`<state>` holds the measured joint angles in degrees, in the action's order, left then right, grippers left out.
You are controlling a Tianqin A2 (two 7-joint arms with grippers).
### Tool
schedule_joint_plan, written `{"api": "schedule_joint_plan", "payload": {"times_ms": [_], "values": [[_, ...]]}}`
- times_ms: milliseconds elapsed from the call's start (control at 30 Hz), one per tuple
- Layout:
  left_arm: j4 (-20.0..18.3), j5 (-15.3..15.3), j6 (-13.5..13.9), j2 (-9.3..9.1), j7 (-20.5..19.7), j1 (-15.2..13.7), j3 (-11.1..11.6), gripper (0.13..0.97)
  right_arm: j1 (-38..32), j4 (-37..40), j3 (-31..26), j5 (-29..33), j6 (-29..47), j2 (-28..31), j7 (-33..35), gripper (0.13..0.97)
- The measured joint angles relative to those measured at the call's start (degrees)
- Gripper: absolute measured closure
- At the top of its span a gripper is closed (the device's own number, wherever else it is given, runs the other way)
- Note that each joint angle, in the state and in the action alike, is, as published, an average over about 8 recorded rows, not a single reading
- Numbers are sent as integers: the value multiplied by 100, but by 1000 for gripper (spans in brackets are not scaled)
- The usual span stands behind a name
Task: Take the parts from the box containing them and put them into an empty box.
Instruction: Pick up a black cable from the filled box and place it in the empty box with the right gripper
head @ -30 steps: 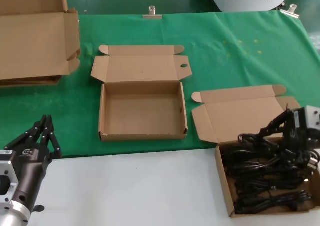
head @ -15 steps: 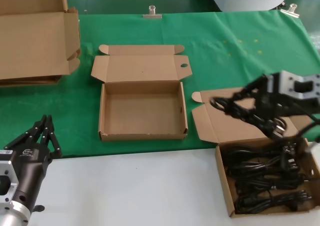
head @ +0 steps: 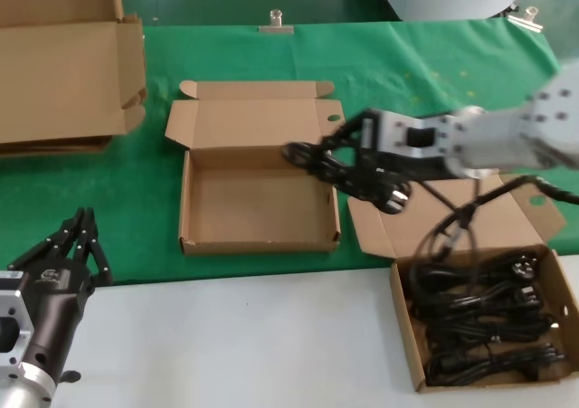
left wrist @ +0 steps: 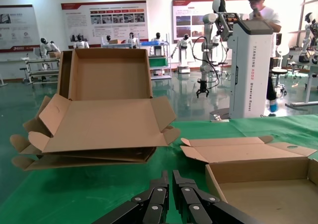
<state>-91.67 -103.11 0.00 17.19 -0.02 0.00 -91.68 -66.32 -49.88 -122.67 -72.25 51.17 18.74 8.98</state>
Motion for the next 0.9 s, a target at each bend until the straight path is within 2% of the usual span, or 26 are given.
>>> {"api": "schedule_joint_plan", "payload": {"times_ms": [267, 433, 633, 767, 900], "values": [[0, 0, 0, 0, 0, 0, 0, 925, -402, 1322, -26, -135, -590, -987, 842, 835], [0, 0, 0, 0, 0, 0, 0, 925, -619, 2126, -180, -532, -936, -1470, 1432, 835], [0, 0, 0, 0, 0, 0, 0, 925, -815, 2720, -1296, -1767, -1538, -1771, 1904, 835], [0, 0, 0, 0, 0, 0, 0, 925, -887, 2852, -2232, -2623, -1959, -1836, 2026, 835], [0, 0, 0, 0, 0, 0, 0, 925, -912, 2881, -2960, -3209, -2347, -1860, 2047, 835]]}}
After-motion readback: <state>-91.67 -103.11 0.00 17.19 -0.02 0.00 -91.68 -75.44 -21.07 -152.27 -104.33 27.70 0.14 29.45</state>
